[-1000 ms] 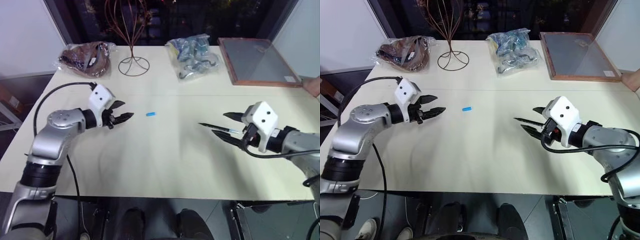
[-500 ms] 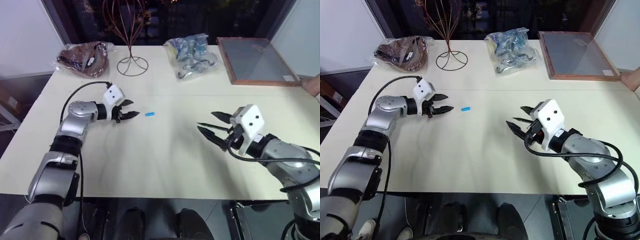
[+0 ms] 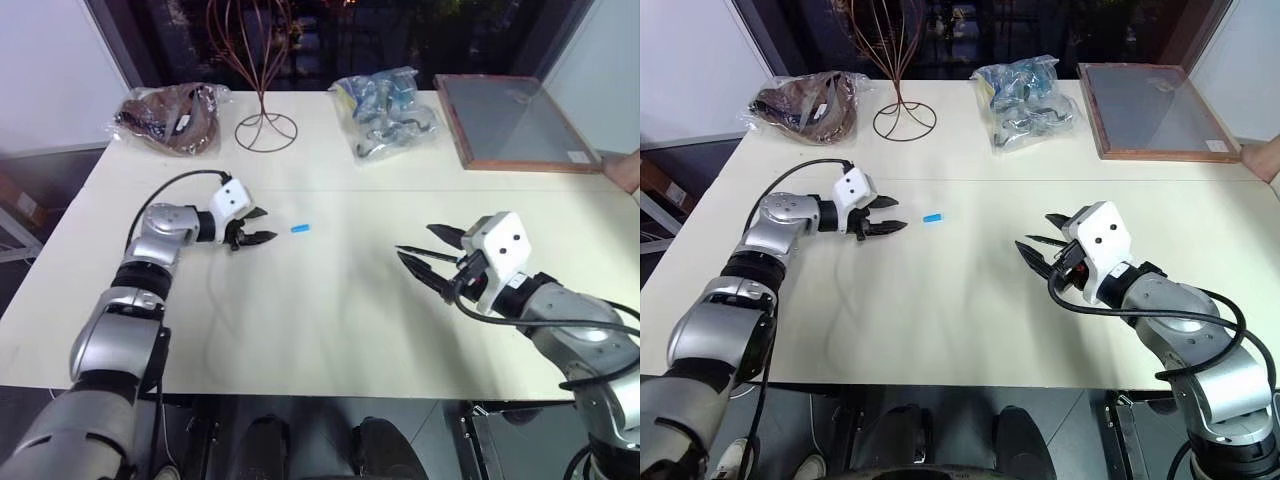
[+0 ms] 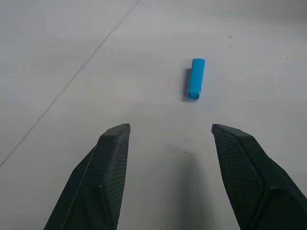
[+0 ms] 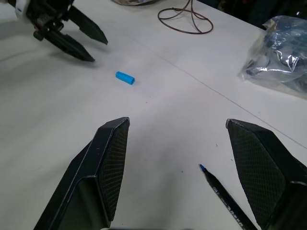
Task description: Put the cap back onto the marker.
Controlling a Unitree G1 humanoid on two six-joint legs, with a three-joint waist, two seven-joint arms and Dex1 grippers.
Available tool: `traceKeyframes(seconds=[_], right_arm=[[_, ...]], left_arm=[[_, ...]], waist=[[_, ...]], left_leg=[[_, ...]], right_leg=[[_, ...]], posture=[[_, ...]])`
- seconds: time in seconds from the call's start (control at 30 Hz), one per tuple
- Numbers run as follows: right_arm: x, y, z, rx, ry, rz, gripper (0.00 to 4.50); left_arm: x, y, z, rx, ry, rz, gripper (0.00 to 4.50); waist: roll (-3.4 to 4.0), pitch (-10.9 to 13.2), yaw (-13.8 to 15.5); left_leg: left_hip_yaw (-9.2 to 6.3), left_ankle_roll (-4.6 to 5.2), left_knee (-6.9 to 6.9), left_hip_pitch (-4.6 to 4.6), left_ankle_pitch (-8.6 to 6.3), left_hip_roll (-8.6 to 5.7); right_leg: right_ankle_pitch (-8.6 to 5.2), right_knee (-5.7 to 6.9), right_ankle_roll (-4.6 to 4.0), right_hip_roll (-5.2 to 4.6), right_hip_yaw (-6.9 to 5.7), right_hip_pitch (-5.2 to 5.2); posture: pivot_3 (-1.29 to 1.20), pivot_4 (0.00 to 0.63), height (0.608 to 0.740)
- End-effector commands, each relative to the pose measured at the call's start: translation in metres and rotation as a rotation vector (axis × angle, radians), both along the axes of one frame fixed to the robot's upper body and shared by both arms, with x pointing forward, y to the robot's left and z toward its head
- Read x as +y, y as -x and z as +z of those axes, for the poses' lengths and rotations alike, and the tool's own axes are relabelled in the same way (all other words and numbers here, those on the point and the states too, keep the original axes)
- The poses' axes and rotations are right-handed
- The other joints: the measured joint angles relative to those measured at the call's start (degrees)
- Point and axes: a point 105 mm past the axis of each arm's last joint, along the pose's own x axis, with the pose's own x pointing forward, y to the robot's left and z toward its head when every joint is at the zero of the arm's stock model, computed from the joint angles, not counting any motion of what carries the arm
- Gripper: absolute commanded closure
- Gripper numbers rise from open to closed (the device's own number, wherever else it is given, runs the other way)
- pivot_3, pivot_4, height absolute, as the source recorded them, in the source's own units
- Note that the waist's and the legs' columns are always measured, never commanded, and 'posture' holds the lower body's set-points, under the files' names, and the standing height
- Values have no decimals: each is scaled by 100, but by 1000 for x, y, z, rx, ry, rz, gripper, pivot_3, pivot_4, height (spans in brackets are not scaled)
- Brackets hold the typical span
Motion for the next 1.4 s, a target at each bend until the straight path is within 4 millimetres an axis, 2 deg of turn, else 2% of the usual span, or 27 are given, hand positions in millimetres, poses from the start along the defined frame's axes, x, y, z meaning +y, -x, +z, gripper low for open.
traceKeyframes(seconds=[0.03,0.2,0.33,0.47,0.83,1.03,1.4], right_arm=[[6,6,22,-41,-132,13,1182],[12,15,24,6,-184,41,1182],[14,18,18,17,-159,16,1182],[15,20,14,11,-149,-13,1182],[18,25,10,2,-155,-61,1182],[27,30,7,35,-170,-17,1182],[27,28,3,38,-142,-24,1182]], left_arm=[[-9,-3,3,-27,-49,-38,1666],[-11,-4,-6,-10,-130,-54,1666],[-10,-9,-3,-28,-162,-30,1666],[-12,-13,2,-36,-148,-7,1666],[-37,-8,-3,30,-36,-57,1666],[-41,-8,-6,11,-73,-72,1666],[-43,-12,-10,-1,-77,-23,1666]], waist=[[0,0,-5],[0,0,-6],[0,0,-4],[0,0,-4],[-1,0,32],[-1,0,3],[-2,-1,19]], left_leg=[[-1,0,0,0,0,0],[-2,0,0,0,0,0],[-2,0,1,0,0,-1],[-3,0,2,0,0,-2],[-14,0,3,0,0,-21],[-14,0,1,0,0,-21],[-17,0,4,0,0,-23]], right_leg=[[0,1,0,1,-1,0],[0,16,0,0,-3,-3],[0,15,0,0,-3,-3],[0,15,0,-1,-3,-3],[0,23,0,-12,-4,-2],[0,23,0,-11,-3,-3],[0,24,0,-12,-4,1]], posture=[[0,150,740],[0,150,740],[0,150,740],[0,150,740],[0,150,740],[0,150,740],[0,150,740]])
